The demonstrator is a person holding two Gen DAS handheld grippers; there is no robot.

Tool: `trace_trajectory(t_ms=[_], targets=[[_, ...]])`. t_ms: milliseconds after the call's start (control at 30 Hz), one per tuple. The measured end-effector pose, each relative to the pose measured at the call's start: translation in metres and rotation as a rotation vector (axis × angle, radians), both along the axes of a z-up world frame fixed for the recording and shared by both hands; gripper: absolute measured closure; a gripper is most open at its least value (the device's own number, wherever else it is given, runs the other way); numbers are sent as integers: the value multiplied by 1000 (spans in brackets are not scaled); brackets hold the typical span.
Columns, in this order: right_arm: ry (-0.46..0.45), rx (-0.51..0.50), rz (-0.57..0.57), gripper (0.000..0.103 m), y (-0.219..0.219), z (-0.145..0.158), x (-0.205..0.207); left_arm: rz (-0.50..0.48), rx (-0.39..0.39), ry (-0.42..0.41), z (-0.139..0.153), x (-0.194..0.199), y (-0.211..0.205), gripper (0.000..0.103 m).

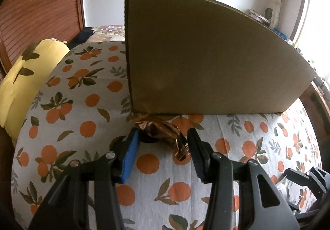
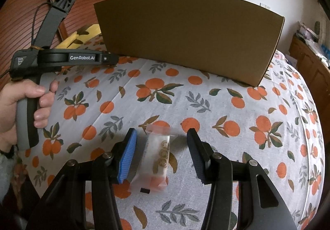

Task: Organize snacks
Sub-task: 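Grasp the brown wrapper with left tool while right tool grasps the white packet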

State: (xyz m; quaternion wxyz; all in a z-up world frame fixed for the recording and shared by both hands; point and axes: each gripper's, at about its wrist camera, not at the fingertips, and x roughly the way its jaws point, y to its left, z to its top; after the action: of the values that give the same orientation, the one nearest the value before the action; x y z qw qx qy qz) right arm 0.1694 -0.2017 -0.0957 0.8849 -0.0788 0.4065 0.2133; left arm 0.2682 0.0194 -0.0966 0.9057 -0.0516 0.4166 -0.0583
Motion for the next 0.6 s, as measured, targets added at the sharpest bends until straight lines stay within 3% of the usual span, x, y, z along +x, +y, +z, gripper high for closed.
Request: trace_trajectory(t_ms=[67, 167, 267, 467, 600], targets=[[2, 7, 0, 52, -1, 0, 0, -1, 0, -7, 0, 2, 1, 57], [4, 10, 3, 52, -2, 0, 0, -11, -11, -13, 0, 0, 2, 72], [5, 8, 6, 52, -2, 0, 0, -25, -5, -21, 2, -5, 1, 80], [1, -13, 7, 54, 2, -1, -1, -49, 23, -23, 3, -16, 4, 84], [-8, -31, -2, 66, 4, -2, -1, -67, 15, -20, 4, -27, 7, 84]])
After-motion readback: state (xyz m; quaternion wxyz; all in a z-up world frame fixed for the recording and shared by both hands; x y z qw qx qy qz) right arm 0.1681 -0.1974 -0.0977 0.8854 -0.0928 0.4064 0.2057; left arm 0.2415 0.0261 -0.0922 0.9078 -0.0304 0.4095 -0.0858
